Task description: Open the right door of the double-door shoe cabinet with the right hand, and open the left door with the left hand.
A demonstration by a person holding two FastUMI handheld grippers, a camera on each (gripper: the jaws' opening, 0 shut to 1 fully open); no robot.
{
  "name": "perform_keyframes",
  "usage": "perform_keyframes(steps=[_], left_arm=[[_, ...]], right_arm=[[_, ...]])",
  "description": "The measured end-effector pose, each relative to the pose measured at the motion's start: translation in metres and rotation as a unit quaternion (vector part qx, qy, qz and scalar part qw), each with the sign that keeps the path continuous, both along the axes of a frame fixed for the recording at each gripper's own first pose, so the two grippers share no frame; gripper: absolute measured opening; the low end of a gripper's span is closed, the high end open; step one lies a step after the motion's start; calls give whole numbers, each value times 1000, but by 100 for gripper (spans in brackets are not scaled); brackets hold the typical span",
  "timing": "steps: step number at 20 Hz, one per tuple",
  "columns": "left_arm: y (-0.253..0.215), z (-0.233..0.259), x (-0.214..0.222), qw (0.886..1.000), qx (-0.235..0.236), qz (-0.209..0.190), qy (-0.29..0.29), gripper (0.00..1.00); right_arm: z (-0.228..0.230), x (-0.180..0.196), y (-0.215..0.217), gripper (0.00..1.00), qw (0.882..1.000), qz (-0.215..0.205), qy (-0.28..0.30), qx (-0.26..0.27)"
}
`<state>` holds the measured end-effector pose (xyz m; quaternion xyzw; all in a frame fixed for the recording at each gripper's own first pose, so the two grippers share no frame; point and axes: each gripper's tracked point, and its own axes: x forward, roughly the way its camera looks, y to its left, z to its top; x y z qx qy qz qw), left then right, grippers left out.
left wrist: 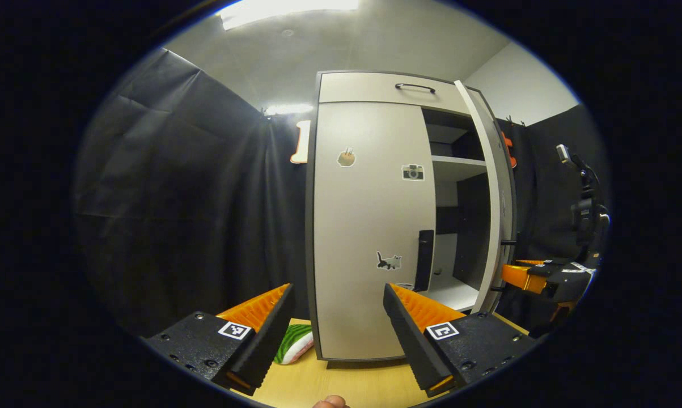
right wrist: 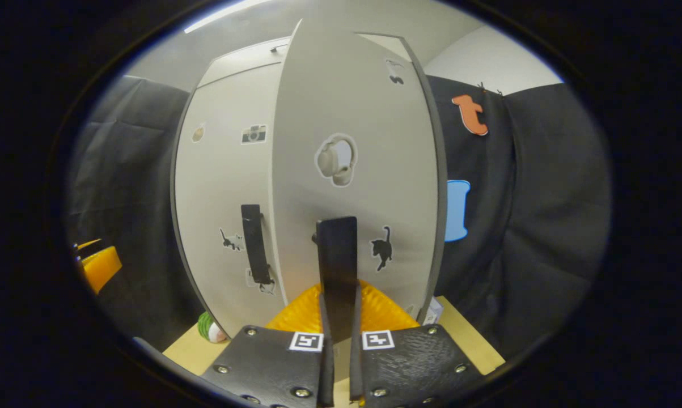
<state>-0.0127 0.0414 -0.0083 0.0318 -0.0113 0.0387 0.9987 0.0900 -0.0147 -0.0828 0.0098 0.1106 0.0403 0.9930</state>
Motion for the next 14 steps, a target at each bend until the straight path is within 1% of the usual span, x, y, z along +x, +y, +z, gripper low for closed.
perform_keyframes(steps=[4,5,6,7,8,9,11,12,13,14], left_arm=[[-23,-1,3,1000,2,-30,0,96],[-29,-1,3,999,2,-36,-1,94],[-33,-1,3,999,3,-40,-1,96],[-36,0,3,999,3,-44,-1,99],[-38,-1,2,999,3,-47,-1,96],[-40,-2,2,999,3,-49,0,99],[-43,-3,2,999,1,-52,3,99],[-45,-4,2,999,0,-54,4,96],[-46,-5,2,998,-1,-55,4,96],[-48,-5,1,998,-4,-57,5,99]], right_arm=[[3,-16,-23,11,1000,-20,-5,3],[4,-18,-29,10,1000,-25,-6,2],[5,-21,-34,10,1000,-31,-7,2],[4,-23,-38,10,999,-36,-8,1],[5,-26,-43,10,999,-44,-9,1],[5,-28,-50,10,999,-54,-9,2],[6,-34,-66,9,997,-73,-10,4],[6,-35,-75,10,997,-81,-9,7],[7,-38,-83,10,996,-87,-7,11],[7,-38,-89,9,996,-90,-5,17]])
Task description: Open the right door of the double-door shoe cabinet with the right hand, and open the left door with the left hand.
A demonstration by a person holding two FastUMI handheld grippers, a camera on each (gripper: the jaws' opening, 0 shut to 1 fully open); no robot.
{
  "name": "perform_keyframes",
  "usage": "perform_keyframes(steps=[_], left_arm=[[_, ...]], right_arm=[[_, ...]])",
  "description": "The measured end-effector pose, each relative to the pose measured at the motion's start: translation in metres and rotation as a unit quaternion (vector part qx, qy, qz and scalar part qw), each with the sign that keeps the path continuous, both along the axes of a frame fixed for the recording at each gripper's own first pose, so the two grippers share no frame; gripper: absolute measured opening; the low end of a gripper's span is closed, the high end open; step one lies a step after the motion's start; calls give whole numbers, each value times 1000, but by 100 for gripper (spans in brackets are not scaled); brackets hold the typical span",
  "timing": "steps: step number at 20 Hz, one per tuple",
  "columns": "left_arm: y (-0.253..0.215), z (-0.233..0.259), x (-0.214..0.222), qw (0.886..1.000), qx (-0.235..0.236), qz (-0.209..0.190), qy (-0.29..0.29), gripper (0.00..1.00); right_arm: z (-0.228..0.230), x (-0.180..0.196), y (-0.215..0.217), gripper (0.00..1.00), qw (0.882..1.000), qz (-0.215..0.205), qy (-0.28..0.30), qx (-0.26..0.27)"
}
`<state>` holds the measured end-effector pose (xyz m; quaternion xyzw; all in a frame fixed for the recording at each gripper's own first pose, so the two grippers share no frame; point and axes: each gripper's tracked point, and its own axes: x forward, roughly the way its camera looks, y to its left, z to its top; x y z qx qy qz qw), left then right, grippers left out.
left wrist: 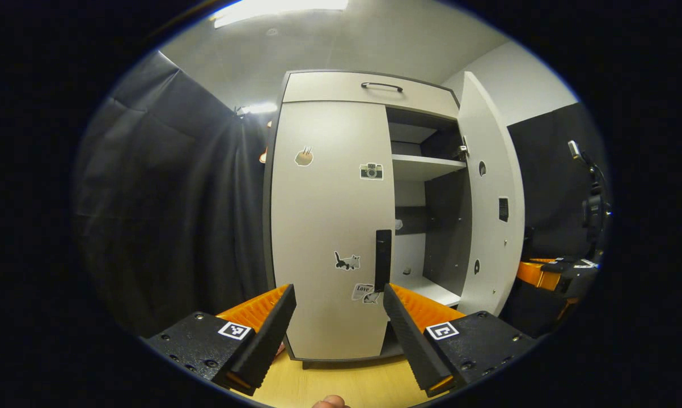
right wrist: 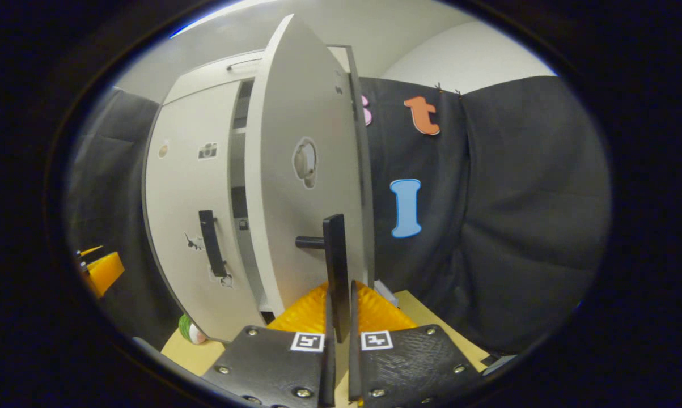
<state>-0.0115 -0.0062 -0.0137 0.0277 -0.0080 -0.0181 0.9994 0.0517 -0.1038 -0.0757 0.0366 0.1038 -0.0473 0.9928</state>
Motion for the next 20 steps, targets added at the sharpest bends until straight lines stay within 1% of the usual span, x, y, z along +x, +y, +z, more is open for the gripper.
perform_keyframes(steps=[1,2,4,5,6,8,9,10,11,12,15,20], left_arm=[[-2,0,0,1000,-2,-2,0,99],[-5,-2,1,1000,-5,-4,2,96],[-12,-6,1,1000,-7,-10,9,96],[-14,-7,1,1000,-6,-12,11,99],[-17,-8,1,1000,-4,-13,11,96],[-19,-8,3,1000,-2,-13,10,96],[-21,-8,4,1000,-2,-14,10,96],[-23,-8,4,1000,-3,-15,9,96],[-25,-7,6,1000,-4,-15,9,96],[-27,-7,7,1000,-6,-16,8,96],[-36,-8,13,1000,-5,-20,10,96],[-52,-12,28,1000,0,-26,17,96]], right_arm=[[0,-1,-6,9,1000,-1,1,3],[0,-2,-10,9,1000,-1,0,3],[-1,-2,-16,9,1000,3,-2,-10],[0,-2,-20,9,1000,2,-3,-12],[0,-2,-25,9,1000,-1,-2,-12],[0,1,-32,9,1000,-2,0,1],[-1,9,-39,0,1000,-7,1,3],[-1,5,-47,3,1000,-13,2,1],[-1,5,-58,3,1000,-22,1,-6],[0,5,-66,1,1000,-23,-1,-12],[0,6,-69,1,1000,-5,-1,3],[-1,7,-78,1,1000,7,7,0]])
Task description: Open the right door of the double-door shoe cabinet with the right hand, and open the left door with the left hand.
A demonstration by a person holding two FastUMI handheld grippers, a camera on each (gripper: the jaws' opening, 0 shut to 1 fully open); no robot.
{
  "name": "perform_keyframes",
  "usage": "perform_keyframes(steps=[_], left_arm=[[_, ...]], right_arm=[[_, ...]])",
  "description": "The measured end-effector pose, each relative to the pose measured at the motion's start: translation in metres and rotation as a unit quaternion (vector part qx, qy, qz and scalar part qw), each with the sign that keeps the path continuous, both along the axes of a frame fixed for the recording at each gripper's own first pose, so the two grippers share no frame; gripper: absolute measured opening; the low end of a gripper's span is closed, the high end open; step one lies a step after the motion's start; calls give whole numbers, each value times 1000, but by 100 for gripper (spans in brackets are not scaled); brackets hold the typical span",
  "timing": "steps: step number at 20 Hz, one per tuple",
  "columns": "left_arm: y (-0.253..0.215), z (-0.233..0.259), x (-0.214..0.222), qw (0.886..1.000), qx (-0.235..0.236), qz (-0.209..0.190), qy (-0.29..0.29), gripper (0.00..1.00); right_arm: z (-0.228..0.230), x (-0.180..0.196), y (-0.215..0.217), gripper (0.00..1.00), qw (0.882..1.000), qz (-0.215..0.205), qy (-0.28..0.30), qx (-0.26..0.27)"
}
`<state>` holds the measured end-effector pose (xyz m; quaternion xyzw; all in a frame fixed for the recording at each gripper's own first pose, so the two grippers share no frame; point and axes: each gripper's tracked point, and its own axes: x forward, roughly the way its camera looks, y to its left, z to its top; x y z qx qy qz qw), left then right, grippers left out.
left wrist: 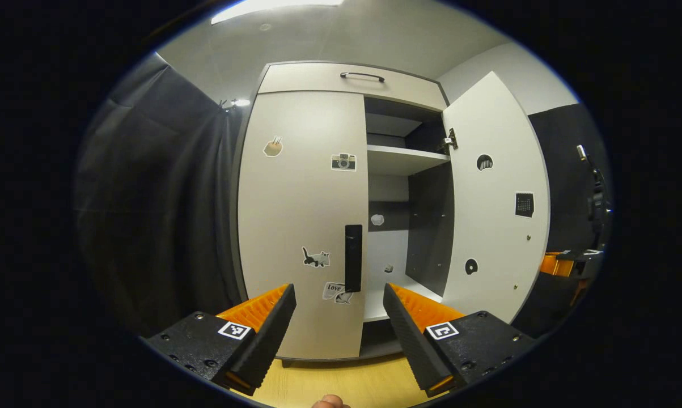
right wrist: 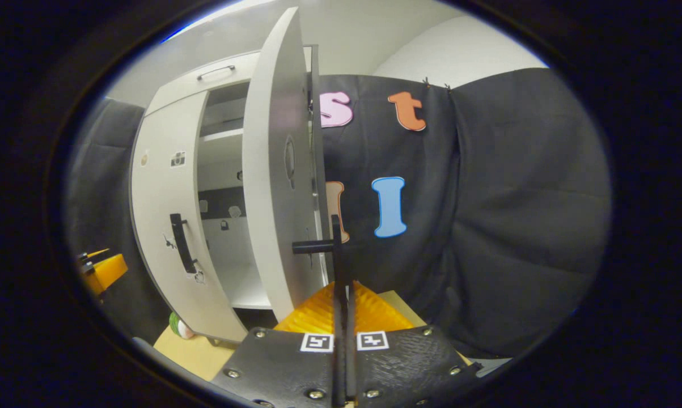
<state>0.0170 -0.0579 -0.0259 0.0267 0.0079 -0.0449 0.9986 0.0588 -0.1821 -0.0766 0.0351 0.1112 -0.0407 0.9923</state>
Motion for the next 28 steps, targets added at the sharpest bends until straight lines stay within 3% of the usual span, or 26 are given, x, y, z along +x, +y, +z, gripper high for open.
perform_keyframes(steps=[7,9,10,15,19,28], left_arm=[[-16,-1,45,1000,-4,-3,3,96],[-17,-2,57,1000,-1,-2,2,97],[-18,-3,63,1000,2,-1,2,96],[-19,-8,95,1000,7,5,7,96],[-22,-14,123,1000,13,8,12,96],[-18,-29,165,999,19,22,25,95]], right_arm=[[0,-10,-27,1,1000,-22,9,-6],[0,-14,-25,5,1000,-17,10,14],[-2,-17,-27,12,1000,-17,11,20],[2,-30,-38,13,999,-30,7,8],[9,-41,-50,18,999,-52,0,6],[3,-56,-69,20,995,-102,15,-3]])
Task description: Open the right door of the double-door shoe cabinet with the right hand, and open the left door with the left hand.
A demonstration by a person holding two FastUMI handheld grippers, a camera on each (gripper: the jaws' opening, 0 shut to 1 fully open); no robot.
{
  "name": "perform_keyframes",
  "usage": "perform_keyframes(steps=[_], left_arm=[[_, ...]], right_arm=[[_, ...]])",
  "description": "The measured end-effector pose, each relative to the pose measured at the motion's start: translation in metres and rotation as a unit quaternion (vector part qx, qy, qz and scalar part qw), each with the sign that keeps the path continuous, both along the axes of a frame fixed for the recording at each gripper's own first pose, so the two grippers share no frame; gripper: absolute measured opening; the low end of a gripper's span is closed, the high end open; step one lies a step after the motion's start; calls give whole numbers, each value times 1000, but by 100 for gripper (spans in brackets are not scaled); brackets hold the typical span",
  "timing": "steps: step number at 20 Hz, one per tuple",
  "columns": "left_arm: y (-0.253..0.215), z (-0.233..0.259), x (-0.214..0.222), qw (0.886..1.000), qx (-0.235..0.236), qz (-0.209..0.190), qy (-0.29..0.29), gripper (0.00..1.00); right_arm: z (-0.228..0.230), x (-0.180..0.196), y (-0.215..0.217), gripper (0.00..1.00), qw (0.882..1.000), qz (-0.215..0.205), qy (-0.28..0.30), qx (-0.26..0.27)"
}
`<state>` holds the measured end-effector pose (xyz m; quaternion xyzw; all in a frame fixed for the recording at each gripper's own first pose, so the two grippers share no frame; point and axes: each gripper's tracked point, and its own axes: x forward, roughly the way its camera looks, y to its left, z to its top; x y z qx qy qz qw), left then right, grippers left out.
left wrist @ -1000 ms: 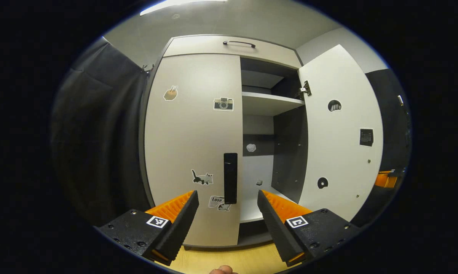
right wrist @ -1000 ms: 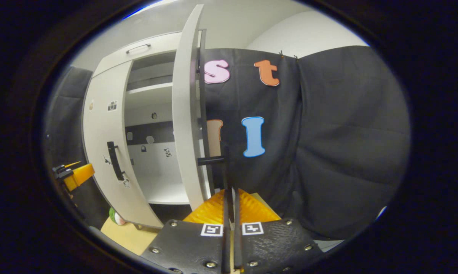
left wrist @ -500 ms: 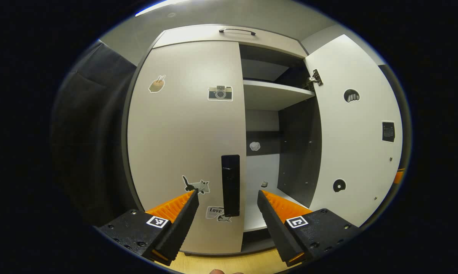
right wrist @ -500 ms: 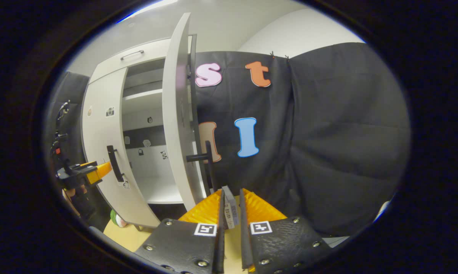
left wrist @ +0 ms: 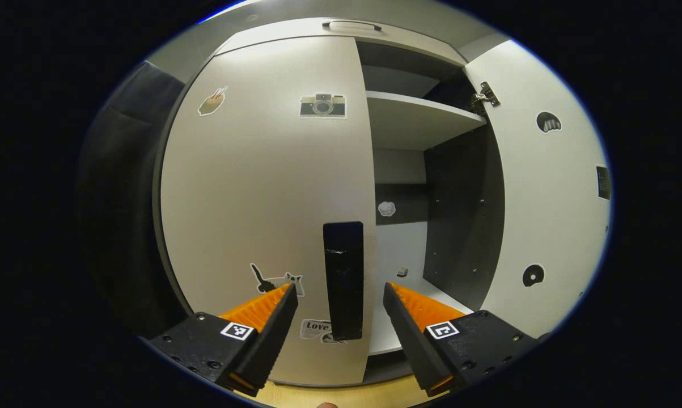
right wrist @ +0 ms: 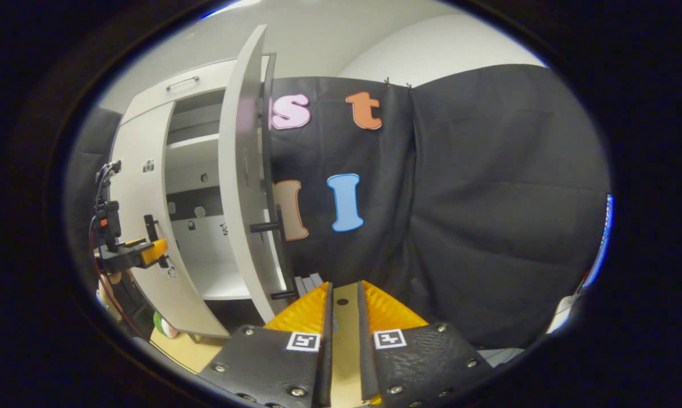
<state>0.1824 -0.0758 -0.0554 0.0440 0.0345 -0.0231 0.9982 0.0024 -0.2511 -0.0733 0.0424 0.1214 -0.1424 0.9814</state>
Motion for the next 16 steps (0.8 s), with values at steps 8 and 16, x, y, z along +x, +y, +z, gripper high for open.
perform_keyframes(steps=[8,16], left_arm=[[7,-2,14,1000,-1,0,2,74],[-5,-2,15,1000,-1,-13,-6,58]], right_arm=[[-7,-17,-15,20,1000,-31,8,0],[-9,-21,-10,20,999,-31,11,1]])
